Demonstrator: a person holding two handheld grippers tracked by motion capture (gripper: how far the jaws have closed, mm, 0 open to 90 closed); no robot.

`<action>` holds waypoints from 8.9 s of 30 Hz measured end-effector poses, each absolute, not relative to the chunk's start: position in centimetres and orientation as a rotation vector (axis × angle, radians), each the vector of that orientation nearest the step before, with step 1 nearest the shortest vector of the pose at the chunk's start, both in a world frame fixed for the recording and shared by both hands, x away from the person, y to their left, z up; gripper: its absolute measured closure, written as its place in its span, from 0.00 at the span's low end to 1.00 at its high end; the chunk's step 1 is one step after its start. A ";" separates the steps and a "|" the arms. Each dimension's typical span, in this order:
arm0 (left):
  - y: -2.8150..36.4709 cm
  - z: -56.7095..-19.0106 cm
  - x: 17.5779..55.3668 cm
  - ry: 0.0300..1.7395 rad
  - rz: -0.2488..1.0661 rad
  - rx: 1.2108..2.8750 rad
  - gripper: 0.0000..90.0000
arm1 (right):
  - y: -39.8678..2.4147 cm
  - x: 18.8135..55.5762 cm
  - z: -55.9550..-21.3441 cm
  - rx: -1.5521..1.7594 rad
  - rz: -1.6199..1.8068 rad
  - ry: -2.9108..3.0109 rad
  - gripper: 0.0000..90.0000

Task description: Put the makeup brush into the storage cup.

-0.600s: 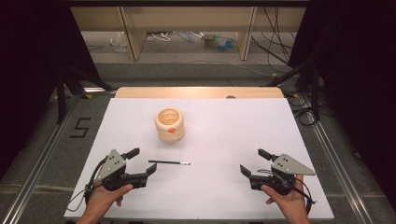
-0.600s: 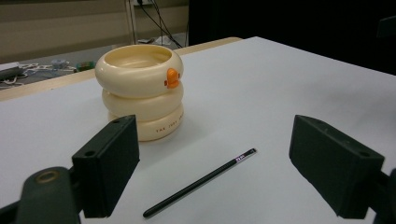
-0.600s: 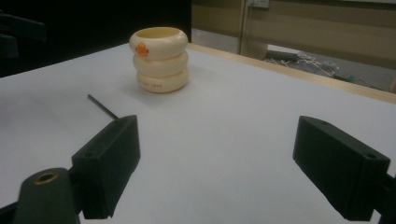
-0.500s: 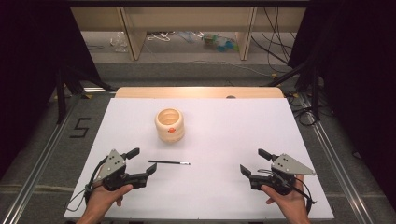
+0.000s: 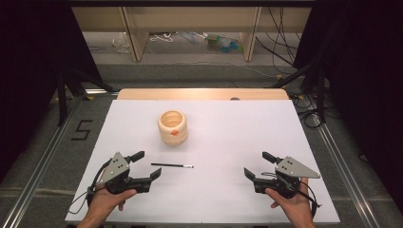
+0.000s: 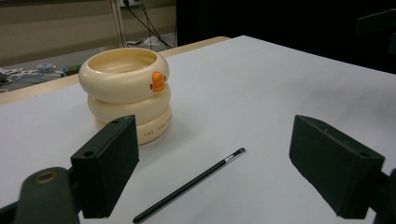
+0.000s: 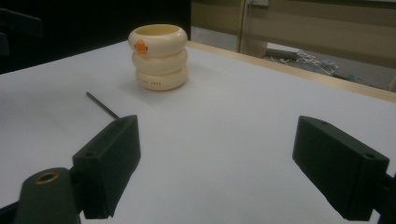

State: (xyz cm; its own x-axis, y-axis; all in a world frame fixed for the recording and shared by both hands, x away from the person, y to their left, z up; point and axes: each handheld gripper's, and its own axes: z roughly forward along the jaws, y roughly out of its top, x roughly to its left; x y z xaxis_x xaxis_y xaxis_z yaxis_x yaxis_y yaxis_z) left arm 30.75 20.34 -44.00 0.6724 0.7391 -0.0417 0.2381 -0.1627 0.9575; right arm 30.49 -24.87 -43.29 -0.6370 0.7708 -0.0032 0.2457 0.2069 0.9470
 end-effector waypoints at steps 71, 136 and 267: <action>13.1 -43.5 40.9 0.535 0.214 2.601 0.25 | -24.7 30.9 -43.6 0.919 1.413 2.042 0.19; 11.4 -46.0 43.8 0.457 0.061 2.867 0.77 | -24.4 30.7 -43.6 0.904 1.387 2.111 0.21; 15.5 -36.8 44.2 0.733 0.403 1.991 0.95 | -24.6 30.9 -43.7 0.880 1.394 2.083 0.21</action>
State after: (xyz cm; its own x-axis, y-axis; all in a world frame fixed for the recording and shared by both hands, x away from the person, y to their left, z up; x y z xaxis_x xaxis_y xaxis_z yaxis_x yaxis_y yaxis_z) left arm 44.19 15.46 -36.79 0.7669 0.6416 -0.0146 0.3313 -0.3762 0.8653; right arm 30.91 -24.56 -43.70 -0.6774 0.7347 -0.0381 0.2450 0.2741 0.9300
